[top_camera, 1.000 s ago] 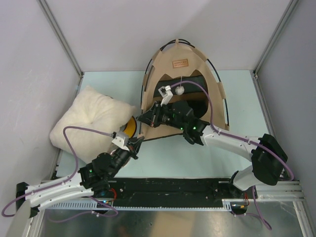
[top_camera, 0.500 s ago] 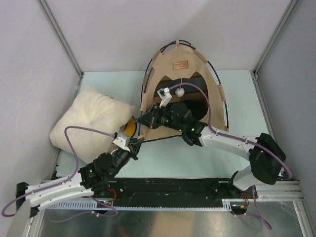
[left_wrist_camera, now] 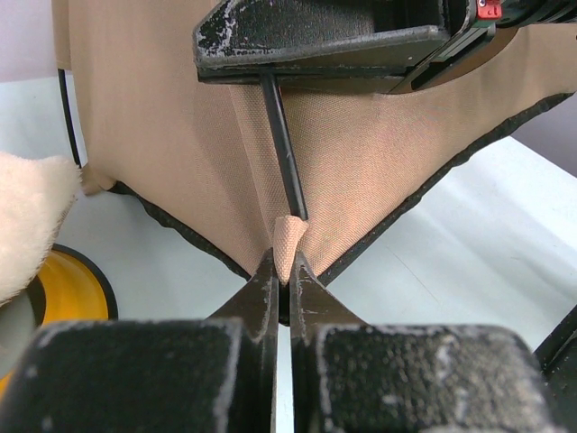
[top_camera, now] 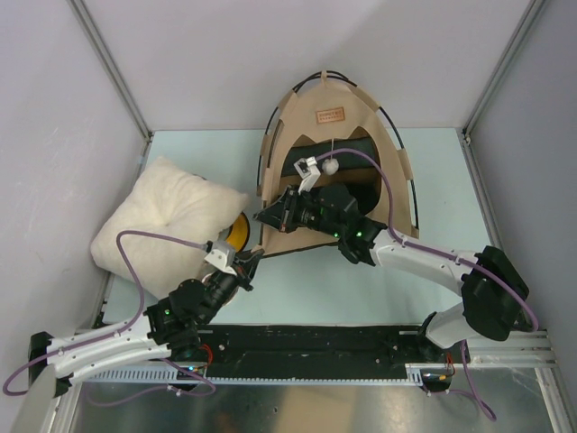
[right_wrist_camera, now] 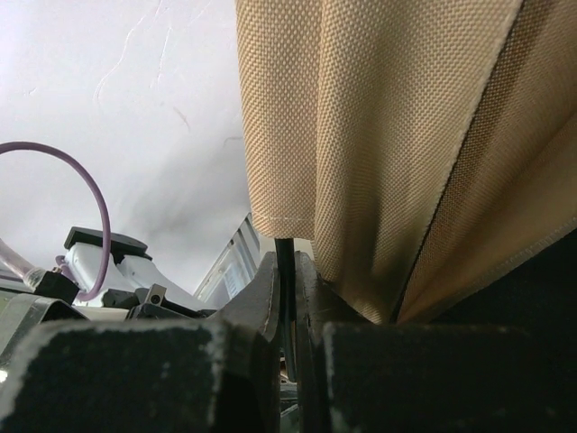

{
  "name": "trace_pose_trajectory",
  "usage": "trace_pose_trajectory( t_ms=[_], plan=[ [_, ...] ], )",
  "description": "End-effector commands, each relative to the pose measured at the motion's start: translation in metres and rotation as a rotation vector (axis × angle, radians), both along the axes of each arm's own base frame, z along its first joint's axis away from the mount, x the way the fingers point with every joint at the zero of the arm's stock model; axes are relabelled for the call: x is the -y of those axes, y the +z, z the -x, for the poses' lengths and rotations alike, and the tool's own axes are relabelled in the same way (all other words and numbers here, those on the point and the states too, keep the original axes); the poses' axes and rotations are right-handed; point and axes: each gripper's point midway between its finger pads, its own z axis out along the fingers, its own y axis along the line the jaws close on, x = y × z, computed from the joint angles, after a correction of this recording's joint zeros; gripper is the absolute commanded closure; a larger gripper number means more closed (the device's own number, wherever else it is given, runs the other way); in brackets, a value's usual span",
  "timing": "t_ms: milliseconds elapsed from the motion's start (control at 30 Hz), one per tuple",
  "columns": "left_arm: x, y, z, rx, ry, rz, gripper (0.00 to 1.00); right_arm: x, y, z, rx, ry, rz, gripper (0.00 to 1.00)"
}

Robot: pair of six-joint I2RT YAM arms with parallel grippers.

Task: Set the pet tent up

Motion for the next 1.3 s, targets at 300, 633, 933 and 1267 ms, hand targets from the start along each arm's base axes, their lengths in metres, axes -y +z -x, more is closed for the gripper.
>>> trace_pose_trajectory(
  t_ms=[300, 633, 933, 1267],
  plan=[
    [0.003, -0.049, 0.011, -0.080, -0.056, -0.148, 1.00, 0.043, 0.057, -0.067, 0.112, -0.278, -0.146, 1.00],
    [0.006, -0.052, 0.012, -0.088, -0.070, -0.160, 1.00, 0.045, 0.073, -0.070, 0.131, -0.283, -0.189, 1.00],
    [0.002, -0.049, 0.007, -0.047, -0.038, -0.154, 1.00, 0.046, 0.073, -0.069, 0.130, -0.268, -0.186, 1.00],
    [-0.001, -0.047, -0.001, 0.040, -0.002, -0.194, 1.00, 0.035, 0.057, -0.073, 0.116, -0.254, -0.169, 1.00]
  ],
)
